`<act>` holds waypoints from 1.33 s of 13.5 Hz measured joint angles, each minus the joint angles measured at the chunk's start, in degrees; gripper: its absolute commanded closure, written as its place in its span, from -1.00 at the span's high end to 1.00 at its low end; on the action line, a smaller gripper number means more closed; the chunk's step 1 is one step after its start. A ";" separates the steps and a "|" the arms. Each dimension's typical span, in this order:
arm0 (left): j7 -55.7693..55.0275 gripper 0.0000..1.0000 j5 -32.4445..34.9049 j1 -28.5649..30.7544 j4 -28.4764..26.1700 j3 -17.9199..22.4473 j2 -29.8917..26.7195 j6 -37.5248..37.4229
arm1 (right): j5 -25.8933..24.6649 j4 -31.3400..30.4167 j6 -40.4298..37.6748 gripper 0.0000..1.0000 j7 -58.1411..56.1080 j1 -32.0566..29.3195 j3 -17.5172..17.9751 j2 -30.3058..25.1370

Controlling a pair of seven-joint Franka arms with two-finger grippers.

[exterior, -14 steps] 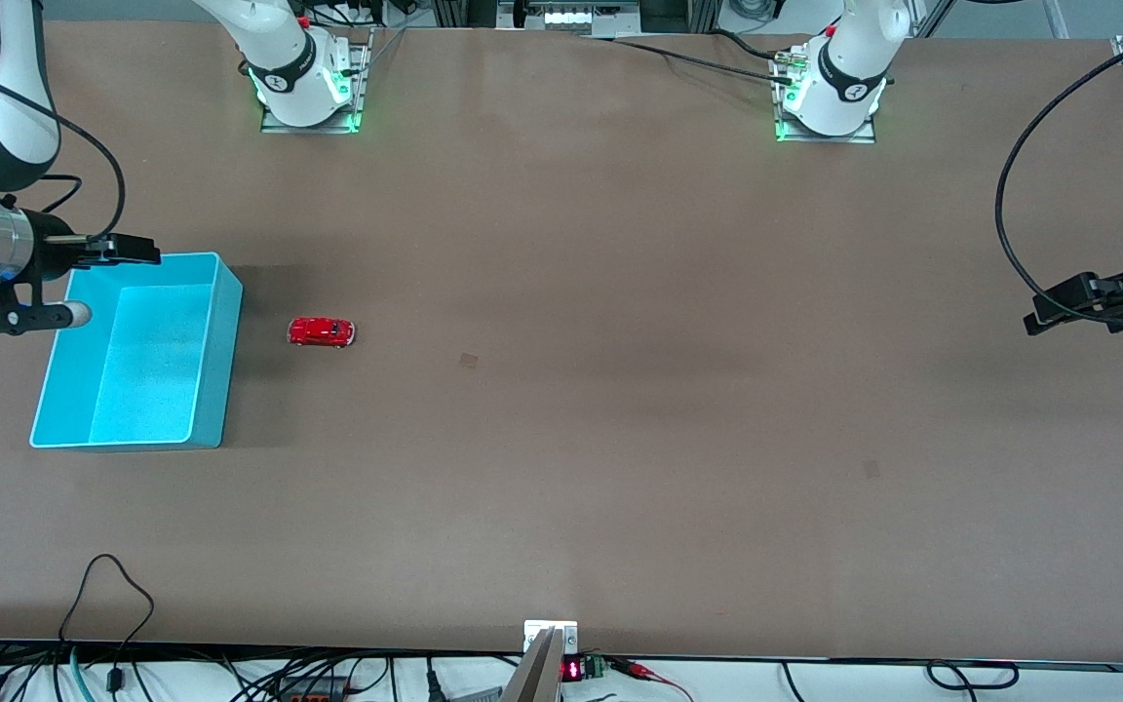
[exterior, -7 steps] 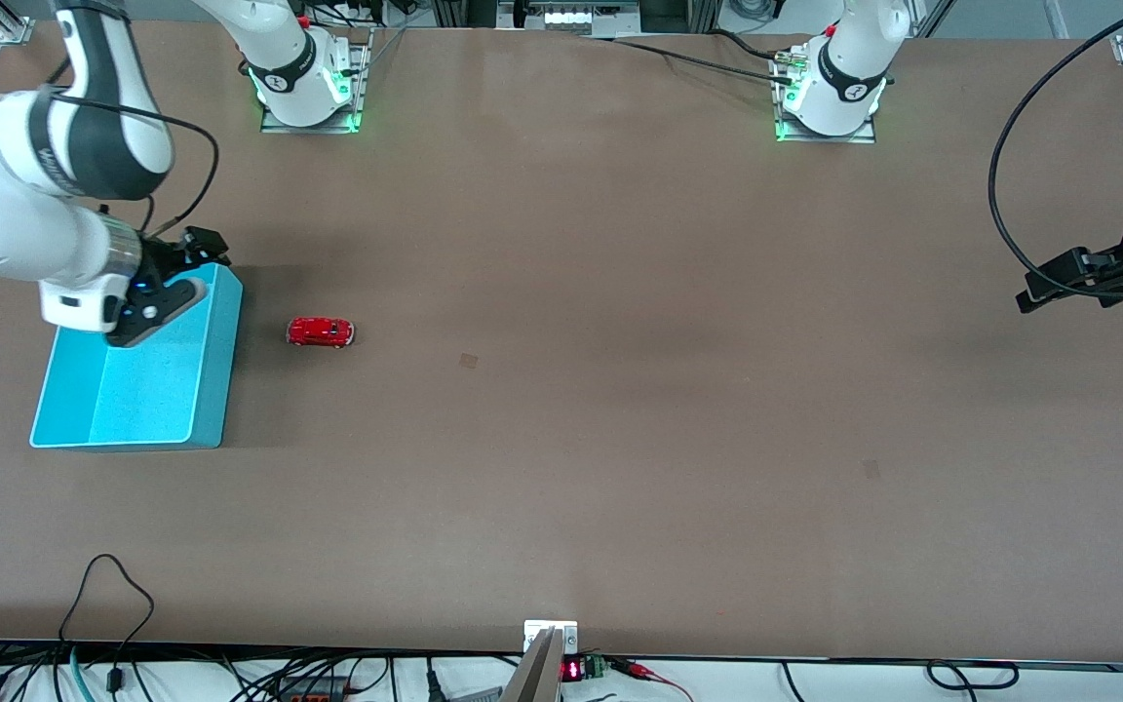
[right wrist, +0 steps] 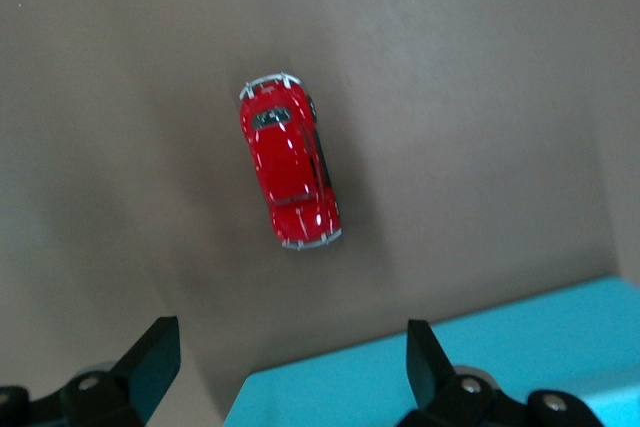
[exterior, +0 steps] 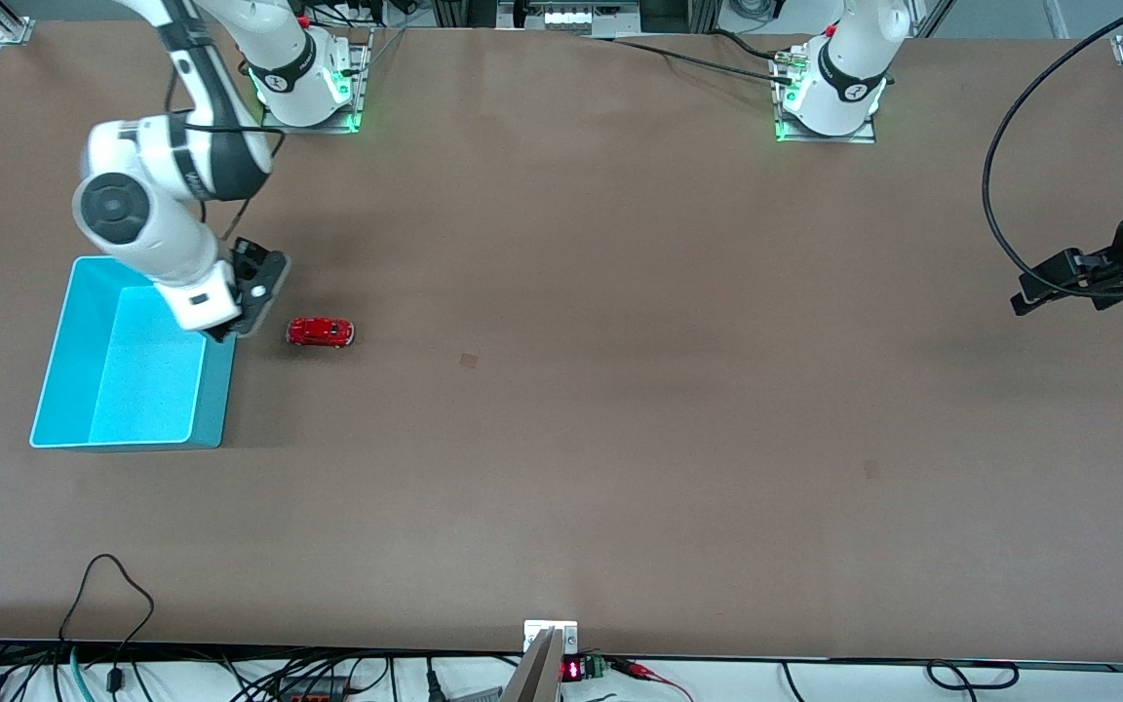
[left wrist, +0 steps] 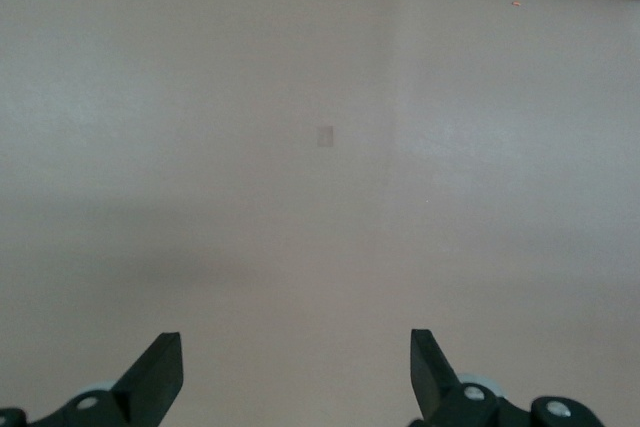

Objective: Wind red beetle toy and store in blue box
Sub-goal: 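Move the right gripper over the stopped red car, then lower and close the right gripper on the red car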

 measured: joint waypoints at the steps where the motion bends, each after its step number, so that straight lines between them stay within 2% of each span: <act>1: 0.03 1.00 0.00 -0.04 0.02 -0.03 0.00 -1.00 | -0.09 -0.89 2.87 1.00 -3.03 -0.01 0.38 0.81; 8: 0.03 1.00 0.00 -0.38 0.02 -0.22 -0.01 -2.44 | -0.13 -3.35 13.54 1.00 -11.17 -0.28 0.66 7.52; 18: 0.03 1.00 0.00 -0.38 0.07 -0.30 -0.02 -0.26 | -0.13 -3.47 17.92 0.98 -11.57 -0.28 2.35 12.00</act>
